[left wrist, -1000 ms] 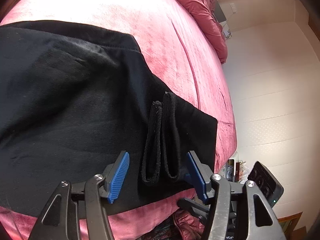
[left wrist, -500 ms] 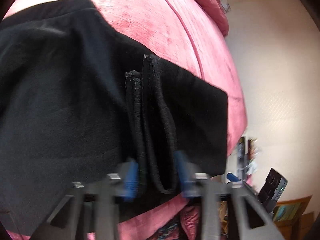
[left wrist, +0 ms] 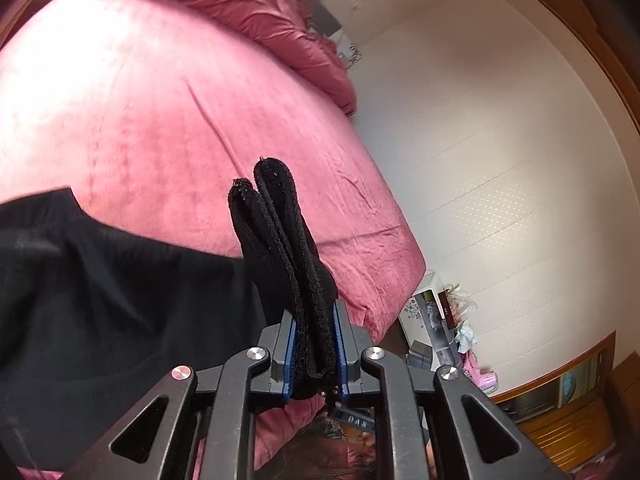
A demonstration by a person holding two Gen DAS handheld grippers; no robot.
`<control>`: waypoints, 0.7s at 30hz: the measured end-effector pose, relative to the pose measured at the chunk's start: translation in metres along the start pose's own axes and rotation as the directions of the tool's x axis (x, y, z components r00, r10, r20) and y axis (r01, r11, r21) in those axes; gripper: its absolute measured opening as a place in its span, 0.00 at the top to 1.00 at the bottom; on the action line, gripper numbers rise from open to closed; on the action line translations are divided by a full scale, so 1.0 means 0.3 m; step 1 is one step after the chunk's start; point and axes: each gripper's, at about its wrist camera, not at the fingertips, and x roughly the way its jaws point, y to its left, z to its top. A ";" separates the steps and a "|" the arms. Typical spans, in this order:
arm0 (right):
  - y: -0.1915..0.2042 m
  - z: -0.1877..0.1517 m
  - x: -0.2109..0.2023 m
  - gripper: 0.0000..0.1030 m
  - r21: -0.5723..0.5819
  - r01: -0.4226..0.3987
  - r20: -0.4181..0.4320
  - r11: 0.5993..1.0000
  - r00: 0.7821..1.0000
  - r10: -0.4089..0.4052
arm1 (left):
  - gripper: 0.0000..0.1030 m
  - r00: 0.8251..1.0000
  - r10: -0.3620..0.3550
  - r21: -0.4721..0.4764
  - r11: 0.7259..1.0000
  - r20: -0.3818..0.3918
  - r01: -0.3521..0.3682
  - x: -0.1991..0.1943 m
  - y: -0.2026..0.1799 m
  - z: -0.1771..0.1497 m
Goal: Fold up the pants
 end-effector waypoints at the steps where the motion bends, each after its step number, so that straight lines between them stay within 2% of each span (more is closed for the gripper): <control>1: -0.011 0.002 0.006 0.39 0.017 0.024 -0.002 1.000 1.000 -0.024 | 0.85 1.000 0.009 -0.002 1.000 0.007 -0.009 -0.014 0.006 -0.007; 2: -0.022 0.002 0.014 0.42 0.025 0.050 -0.005 0.998 0.999 -0.050 | 0.86 1.000 0.015 -0.011 1.000 0.010 -0.015 -0.036 0.027 -0.021; 6: -0.044 -0.015 0.054 0.42 0.052 0.046 -0.051 0.998 0.998 -0.043 | 0.86 0.995 0.095 -0.082 0.992 -0.033 -0.097 -0.063 0.176 -0.102; 9: -0.018 -0.012 0.081 0.42 0.014 0.053 -0.080 0.998 0.995 -0.052 | 0.86 0.979 0.175 -0.165 0.968 -0.106 -0.191 -0.044 0.323 -0.202; 11: 0.011 -0.008 0.090 0.39 -0.028 0.060 -0.089 0.998 0.994 -0.063 | 0.87 0.962 0.221 -0.216 0.943 -0.159 -0.253 -0.014 0.417 -0.263; 12: 0.024 -0.008 0.095 0.39 -0.048 0.065 -0.095 0.997 0.993 -0.069 | 0.87 0.961 0.219 -0.239 0.937 -0.170 -0.256 -0.005 0.446 -0.292; 14: 0.048 -0.006 0.092 0.38 -0.093 0.058 -0.123 0.994 0.990 -0.070 | 0.87 0.969 0.199 -0.273 0.933 -0.147 -0.233 -0.010 0.466 -0.310; 18: 0.069 -0.016 0.051 0.38 -0.189 -0.026 -0.239 0.982 0.971 -0.020 | 0.87 0.955 0.264 -0.160 0.945 -0.134 -0.284 -0.034 0.402 -0.303; 21: 0.096 -0.005 -0.064 0.39 -0.254 -0.080 -0.190 0.964 0.981 0.031 | 0.87 0.949 0.301 -0.082 0.947 -0.096 -0.309 -0.055 0.354 -0.298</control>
